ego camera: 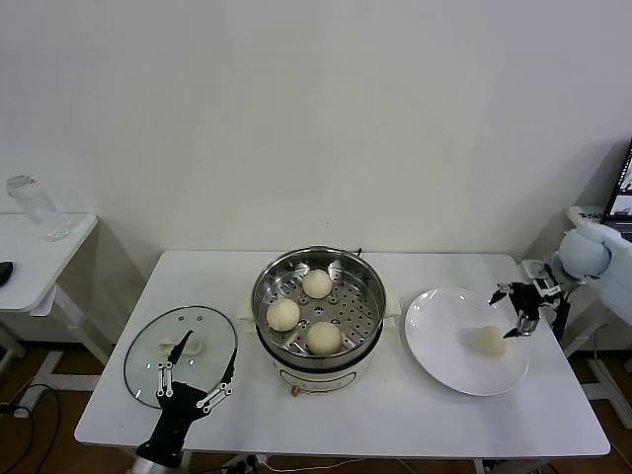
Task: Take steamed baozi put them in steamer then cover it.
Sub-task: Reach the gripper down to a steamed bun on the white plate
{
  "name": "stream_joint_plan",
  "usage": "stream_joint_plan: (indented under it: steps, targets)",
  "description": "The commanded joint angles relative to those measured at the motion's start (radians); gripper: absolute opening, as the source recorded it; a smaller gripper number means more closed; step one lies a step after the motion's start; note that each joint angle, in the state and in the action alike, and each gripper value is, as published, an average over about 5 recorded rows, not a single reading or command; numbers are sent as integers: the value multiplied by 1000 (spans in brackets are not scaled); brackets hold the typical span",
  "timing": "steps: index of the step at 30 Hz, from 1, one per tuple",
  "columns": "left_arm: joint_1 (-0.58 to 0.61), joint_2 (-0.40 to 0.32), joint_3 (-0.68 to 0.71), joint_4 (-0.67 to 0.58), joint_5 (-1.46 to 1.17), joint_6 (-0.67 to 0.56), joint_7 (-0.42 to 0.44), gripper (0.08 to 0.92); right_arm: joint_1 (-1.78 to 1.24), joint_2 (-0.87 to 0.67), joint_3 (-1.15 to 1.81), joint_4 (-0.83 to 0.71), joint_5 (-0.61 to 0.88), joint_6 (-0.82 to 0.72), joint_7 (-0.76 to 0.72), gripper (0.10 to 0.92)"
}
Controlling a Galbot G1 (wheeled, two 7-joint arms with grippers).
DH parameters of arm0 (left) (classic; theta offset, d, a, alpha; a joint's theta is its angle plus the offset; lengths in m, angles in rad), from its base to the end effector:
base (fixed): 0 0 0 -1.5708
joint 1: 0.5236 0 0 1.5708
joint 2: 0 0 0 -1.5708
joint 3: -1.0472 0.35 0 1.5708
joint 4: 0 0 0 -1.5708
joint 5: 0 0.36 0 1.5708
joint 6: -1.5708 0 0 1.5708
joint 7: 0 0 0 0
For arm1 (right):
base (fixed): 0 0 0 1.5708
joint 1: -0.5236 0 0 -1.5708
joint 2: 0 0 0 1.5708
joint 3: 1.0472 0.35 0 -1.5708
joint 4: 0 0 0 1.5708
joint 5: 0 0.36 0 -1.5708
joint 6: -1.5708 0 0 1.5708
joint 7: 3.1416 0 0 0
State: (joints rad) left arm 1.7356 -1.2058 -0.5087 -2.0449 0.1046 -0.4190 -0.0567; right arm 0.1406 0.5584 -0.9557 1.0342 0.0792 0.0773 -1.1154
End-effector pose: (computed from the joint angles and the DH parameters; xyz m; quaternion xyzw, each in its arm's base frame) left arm 0.1361 0.0618 -0.3387 0.1225 0.9722 0.1681 0.1076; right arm 0.5154 -0.2897 -0.1772 0.5077 -0.5633 0.5075 0.4091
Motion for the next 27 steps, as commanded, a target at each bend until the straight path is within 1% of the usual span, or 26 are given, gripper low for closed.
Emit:
stream_joint_plan:
  steps: [1, 21, 24, 27]
  targets:
    - [4, 0, -5, -3, 1, -2, 0, 823, -110, 25, 51, -65, -19, -18, 24, 823]
    - [6, -4, -9, 0, 0, -3, -1, 823, -127, 99, 72, -144, -67, -17, 10, 821]
    - [5, -3, -11, 0, -1, -3, -1, 823, -130, 103, 76, -145, -68, -16, 11, 797]
    - [3, -3, -15, -1, -2, -2, -1, 823, -127, 101, 78, -137, -65, -15, 11, 752]
